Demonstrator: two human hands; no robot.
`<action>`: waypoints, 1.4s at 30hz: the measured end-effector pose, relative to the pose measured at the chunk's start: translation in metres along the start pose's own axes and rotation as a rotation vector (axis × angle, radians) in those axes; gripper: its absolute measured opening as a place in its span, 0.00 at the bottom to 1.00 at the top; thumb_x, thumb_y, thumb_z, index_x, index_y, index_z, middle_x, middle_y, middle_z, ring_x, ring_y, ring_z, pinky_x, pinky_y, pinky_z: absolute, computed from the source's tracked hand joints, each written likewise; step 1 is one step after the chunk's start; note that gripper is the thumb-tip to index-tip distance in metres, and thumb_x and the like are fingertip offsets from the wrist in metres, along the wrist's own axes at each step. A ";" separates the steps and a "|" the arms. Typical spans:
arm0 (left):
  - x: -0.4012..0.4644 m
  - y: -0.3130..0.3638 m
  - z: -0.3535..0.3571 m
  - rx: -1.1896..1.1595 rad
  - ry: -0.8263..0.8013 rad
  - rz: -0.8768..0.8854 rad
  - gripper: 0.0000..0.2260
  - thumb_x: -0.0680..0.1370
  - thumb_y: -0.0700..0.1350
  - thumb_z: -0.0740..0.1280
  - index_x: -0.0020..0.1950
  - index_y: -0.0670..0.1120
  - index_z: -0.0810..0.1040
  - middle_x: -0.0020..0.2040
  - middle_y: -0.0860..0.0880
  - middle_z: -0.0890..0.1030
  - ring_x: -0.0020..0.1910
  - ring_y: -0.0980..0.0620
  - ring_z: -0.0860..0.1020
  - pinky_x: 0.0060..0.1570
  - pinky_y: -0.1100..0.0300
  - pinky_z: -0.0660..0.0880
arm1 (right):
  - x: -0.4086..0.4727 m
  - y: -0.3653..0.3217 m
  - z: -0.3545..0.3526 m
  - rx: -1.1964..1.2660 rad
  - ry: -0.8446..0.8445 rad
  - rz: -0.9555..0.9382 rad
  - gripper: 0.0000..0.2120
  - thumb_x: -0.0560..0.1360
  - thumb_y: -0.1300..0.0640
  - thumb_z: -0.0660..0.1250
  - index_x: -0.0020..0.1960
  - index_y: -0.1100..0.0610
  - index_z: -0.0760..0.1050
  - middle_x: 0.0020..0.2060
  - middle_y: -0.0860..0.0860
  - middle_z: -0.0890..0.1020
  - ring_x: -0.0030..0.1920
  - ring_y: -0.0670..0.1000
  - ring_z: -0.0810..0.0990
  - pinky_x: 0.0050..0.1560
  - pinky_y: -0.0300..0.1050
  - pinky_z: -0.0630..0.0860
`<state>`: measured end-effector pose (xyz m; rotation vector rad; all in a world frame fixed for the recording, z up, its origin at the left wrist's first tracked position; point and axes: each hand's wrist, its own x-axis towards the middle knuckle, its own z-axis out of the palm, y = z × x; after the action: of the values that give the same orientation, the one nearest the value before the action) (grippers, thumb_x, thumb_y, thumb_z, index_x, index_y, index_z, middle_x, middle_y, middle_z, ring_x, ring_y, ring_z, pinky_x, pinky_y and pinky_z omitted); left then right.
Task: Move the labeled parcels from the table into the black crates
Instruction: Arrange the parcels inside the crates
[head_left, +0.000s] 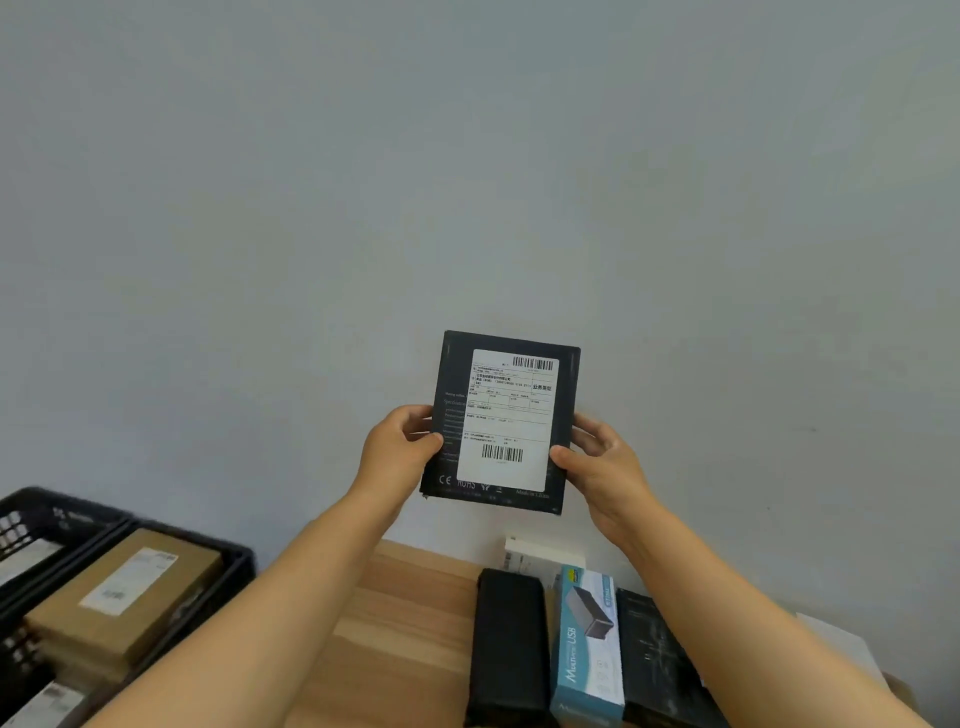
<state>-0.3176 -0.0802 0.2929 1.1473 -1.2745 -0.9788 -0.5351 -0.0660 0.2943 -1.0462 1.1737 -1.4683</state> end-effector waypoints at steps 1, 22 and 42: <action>-0.005 -0.005 -0.003 0.011 0.035 -0.011 0.13 0.77 0.34 0.63 0.57 0.49 0.75 0.50 0.54 0.79 0.51 0.53 0.78 0.43 0.67 0.73 | 0.001 0.007 0.004 -0.004 -0.011 0.017 0.20 0.73 0.72 0.66 0.60 0.55 0.71 0.56 0.51 0.80 0.57 0.54 0.80 0.59 0.54 0.77; -0.110 -0.074 -0.287 0.096 0.353 -0.176 0.17 0.76 0.31 0.62 0.54 0.54 0.74 0.47 0.57 0.79 0.50 0.58 0.78 0.43 0.66 0.74 | -0.086 0.137 0.274 -0.171 -0.318 0.186 0.11 0.75 0.71 0.64 0.52 0.58 0.71 0.53 0.53 0.81 0.52 0.50 0.81 0.52 0.46 0.78; -0.105 -0.174 -0.569 0.162 0.408 -0.380 0.20 0.77 0.30 0.61 0.64 0.49 0.75 0.51 0.56 0.78 0.54 0.57 0.76 0.54 0.61 0.72 | -0.148 0.285 0.546 -0.262 -0.472 0.441 0.22 0.77 0.68 0.63 0.68 0.53 0.67 0.61 0.51 0.76 0.56 0.51 0.78 0.50 0.41 0.75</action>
<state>0.2519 0.0402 0.1314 1.6615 -0.8331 -0.8607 0.0675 -0.0384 0.0998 -1.1403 1.1683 -0.6890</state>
